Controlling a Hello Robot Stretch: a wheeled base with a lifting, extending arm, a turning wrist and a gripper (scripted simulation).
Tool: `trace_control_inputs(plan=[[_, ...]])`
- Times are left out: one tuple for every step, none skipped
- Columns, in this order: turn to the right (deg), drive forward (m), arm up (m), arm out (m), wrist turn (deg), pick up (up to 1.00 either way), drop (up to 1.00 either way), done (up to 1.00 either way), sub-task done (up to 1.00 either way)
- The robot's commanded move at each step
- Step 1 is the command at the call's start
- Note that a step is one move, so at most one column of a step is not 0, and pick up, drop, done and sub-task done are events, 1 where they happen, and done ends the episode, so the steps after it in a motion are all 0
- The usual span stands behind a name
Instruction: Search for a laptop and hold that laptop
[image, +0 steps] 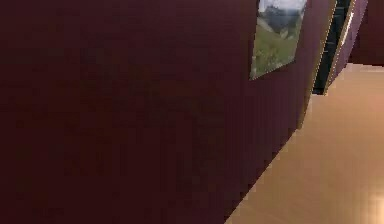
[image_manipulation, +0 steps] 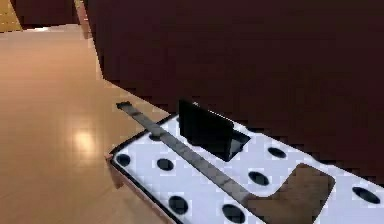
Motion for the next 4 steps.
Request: trace_control_inputs(plan=[[45.0, 0.0, 0.0, 0.0, 0.0, 0.0, 0.0, 0.0, 0.0], [6.0, 0.0, 0.0, 0.0, 0.0, 0.0, 0.0, 0.0, 0.0], [0.0, 0.65, 0.0, 0.0, 0.0, 0.0, 0.0, 0.0, 0.0], [-9.0, 0.0, 0.0, 0.0, 0.0, 0.0, 0.0, 0.0, 0.0]])
